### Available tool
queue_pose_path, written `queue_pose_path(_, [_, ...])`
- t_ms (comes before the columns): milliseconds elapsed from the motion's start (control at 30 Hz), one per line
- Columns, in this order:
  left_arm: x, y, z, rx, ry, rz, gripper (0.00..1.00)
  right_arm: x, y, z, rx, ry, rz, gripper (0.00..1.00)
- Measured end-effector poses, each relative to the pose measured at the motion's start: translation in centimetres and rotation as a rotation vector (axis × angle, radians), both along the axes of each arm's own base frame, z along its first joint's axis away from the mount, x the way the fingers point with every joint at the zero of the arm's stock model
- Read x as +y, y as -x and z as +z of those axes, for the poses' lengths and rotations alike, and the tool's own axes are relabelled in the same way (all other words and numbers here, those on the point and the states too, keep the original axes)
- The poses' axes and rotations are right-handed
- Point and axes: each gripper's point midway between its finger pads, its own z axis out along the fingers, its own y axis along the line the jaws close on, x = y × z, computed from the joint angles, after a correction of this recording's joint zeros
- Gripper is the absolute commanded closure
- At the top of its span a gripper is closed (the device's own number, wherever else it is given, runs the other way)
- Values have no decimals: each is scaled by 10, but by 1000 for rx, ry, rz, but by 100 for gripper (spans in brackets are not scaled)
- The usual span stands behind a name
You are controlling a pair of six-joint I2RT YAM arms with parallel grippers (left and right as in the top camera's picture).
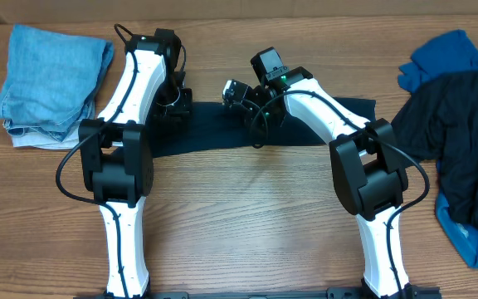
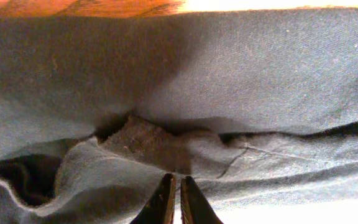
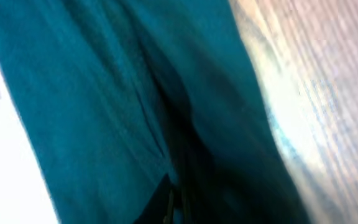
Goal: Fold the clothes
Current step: 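Move the right gripper to the strip's center and grasp it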
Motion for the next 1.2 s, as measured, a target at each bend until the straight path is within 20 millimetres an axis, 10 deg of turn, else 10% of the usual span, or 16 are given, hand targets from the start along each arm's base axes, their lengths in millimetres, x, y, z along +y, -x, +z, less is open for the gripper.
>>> queue_pose_path(233, [0,-2,0,-9,2,0,90,-19,40,-6,179,79,-18,96])
queue_pose_path(1033, [18,-18,-1,-73,-82,29,88,-8,49,22,257,94,-136,96])
queue_pose_path(1200, [32,-20,-1,-76,-86,62,87,-8,50,18,260,97,-138,78])
